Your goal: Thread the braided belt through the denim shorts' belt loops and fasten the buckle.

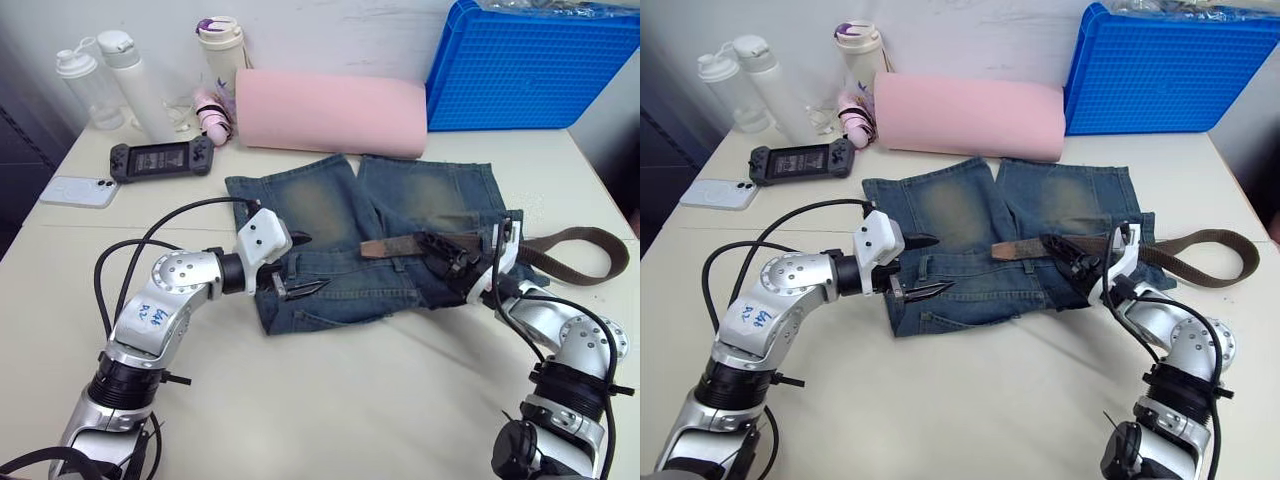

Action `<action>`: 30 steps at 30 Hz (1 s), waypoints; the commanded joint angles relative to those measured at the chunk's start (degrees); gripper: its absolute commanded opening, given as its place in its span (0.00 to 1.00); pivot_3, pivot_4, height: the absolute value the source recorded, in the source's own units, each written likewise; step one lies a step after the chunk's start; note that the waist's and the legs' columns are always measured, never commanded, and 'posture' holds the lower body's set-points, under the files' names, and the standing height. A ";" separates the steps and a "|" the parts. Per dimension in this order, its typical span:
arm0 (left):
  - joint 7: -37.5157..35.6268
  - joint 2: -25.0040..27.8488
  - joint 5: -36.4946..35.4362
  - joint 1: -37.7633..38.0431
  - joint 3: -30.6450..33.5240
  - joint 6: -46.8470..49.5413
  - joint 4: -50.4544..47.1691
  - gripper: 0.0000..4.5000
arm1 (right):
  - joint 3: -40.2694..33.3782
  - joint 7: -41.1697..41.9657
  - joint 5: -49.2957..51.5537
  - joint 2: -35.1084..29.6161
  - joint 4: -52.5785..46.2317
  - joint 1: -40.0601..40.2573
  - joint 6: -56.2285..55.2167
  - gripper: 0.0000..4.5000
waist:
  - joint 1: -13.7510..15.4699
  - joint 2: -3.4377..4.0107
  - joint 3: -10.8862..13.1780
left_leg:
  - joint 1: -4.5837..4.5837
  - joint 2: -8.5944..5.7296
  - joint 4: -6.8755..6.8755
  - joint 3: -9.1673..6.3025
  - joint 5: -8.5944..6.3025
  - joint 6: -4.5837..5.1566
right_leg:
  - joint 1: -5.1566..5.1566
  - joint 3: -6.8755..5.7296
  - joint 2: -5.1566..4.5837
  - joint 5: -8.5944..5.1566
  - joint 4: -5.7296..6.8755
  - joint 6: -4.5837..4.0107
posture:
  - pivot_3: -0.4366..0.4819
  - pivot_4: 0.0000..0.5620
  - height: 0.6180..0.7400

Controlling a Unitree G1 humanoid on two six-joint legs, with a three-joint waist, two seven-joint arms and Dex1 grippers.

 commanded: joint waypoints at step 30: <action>0.28 -0.55 1.34 -0.88 -0.89 -2.18 0.08 1.00 | 0.12 6.52 4.82 -9.88 2.87 -1.28 -6.93 0.02 | 0.39 0.02 0.02 | 0.00 -0.03 -0.05 -0.01 0.00 0.00 | 0.00 0.02 -0.02 0.00 -0.08 0.00 | 0.48 0.27 1.00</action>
